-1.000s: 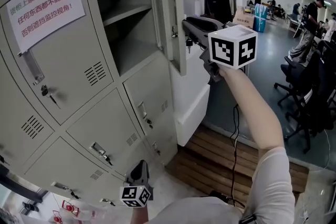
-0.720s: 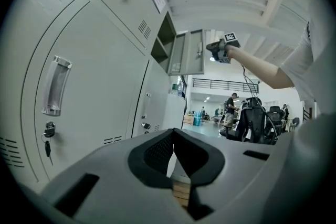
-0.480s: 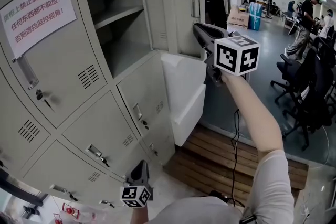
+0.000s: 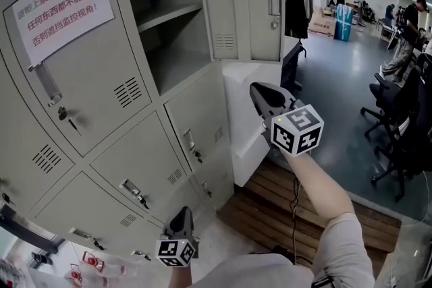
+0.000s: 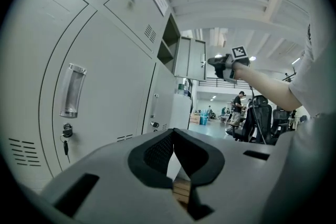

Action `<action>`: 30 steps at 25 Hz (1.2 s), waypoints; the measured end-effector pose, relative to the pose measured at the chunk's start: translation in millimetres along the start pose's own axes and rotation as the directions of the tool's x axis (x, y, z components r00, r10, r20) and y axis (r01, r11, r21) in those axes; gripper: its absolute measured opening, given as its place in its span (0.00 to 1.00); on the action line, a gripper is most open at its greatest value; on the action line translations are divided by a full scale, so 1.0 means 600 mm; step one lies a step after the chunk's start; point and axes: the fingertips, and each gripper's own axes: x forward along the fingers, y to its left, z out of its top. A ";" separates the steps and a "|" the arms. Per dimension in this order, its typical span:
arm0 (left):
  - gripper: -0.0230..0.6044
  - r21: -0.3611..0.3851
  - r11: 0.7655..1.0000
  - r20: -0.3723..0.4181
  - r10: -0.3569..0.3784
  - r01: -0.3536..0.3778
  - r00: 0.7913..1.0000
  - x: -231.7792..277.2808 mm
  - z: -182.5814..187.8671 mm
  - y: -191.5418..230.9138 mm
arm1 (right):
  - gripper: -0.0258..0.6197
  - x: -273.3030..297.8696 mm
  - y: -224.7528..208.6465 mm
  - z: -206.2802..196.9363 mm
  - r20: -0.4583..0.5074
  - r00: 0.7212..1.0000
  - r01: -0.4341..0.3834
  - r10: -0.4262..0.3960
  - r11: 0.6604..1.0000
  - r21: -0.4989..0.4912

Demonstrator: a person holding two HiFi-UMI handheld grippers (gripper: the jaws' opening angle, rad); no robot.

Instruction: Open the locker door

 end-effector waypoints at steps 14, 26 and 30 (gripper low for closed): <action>0.04 0.020 0.999 0.006 0.051 -0.051 0.999 -0.007 0.005 0.016 | 0.06 -0.123 0.180 -0.298 0.004 0.998 -0.056 0.057 0.980 0.190; 0.04 0.049 0.998 -0.013 0.041 -0.040 0.999 -0.009 -0.009 -0.008 | 0.06 -0.183 0.256 -0.389 -0.079 0.996 -0.035 0.052 0.978 0.207; 0.04 0.052 0.997 0.000 0.056 -0.056 0.998 -0.012 -0.006 -0.002 | 0.06 -0.185 0.257 -0.390 -0.080 0.996 -0.028 0.046 0.976 0.214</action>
